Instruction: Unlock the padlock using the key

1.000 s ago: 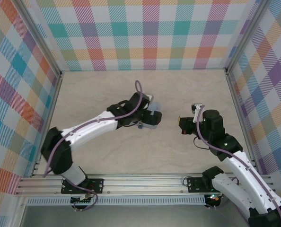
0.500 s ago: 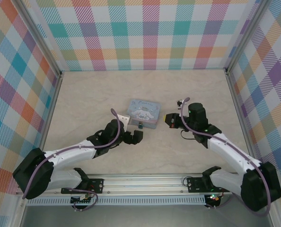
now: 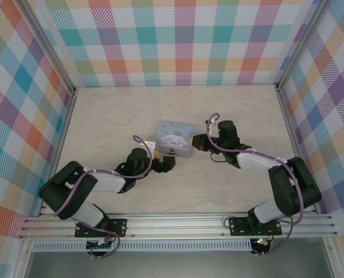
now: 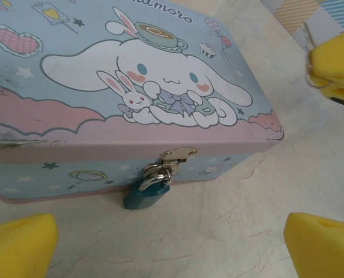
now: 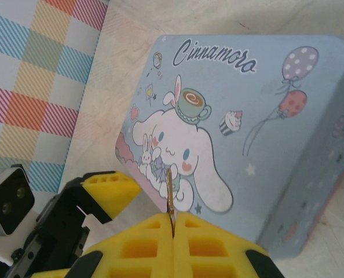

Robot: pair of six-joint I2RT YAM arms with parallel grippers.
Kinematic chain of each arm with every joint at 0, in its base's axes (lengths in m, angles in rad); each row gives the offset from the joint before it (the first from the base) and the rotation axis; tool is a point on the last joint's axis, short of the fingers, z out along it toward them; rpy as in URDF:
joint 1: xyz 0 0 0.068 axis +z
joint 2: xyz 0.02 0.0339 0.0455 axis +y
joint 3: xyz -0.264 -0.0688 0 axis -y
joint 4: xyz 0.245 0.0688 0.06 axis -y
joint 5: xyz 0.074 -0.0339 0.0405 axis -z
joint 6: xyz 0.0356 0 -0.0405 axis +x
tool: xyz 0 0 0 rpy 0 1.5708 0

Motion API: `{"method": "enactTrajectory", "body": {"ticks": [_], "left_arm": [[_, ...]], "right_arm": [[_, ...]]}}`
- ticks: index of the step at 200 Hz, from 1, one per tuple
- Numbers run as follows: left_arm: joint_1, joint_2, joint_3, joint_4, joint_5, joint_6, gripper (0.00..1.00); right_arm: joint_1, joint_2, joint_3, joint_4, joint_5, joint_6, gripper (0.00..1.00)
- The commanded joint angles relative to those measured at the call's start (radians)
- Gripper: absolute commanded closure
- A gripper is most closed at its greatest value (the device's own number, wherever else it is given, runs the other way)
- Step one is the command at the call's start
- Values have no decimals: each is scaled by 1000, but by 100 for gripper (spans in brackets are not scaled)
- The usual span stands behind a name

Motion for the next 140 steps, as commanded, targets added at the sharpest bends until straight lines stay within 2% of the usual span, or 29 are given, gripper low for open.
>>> {"method": "enactTrajectory", "body": {"ticks": [1,53,140], "left_arm": [[18,54,20,135,65,-34,0],[25,132,45,163,78,-59,0],[39,219,93,168,155,-78,0]], "right_arm": [[-1,52,53,111,-45,23,100],[-1,158,118,92,-53,1,100],[6,238,82,53,-52,-8,100]]}}
